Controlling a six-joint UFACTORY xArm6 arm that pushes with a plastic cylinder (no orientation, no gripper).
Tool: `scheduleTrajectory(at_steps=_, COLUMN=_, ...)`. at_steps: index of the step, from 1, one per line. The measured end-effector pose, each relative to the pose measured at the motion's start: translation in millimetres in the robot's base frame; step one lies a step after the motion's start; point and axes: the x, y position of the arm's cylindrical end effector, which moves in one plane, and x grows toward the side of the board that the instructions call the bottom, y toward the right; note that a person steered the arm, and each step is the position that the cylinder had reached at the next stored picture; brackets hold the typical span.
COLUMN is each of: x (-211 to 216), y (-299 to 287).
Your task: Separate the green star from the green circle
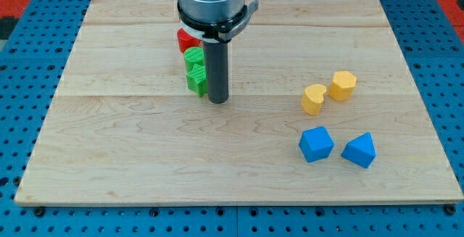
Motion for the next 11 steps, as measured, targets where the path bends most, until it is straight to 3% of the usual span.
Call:
scheduleTrajectory(at_steps=2, x=-0.1, y=-89.0)
scheduleTrajectory(at_steps=3, x=-13.2, y=-94.2)
scheduleTrajectory(at_steps=5, x=-22.6, y=-28.5)
scheduleTrajectory(at_steps=8, x=-20.7, y=24.2)
scheduleTrajectory(at_steps=10, x=98.8, y=34.1)
scheduleTrajectory(at_steps=11, x=159.9, y=83.8)
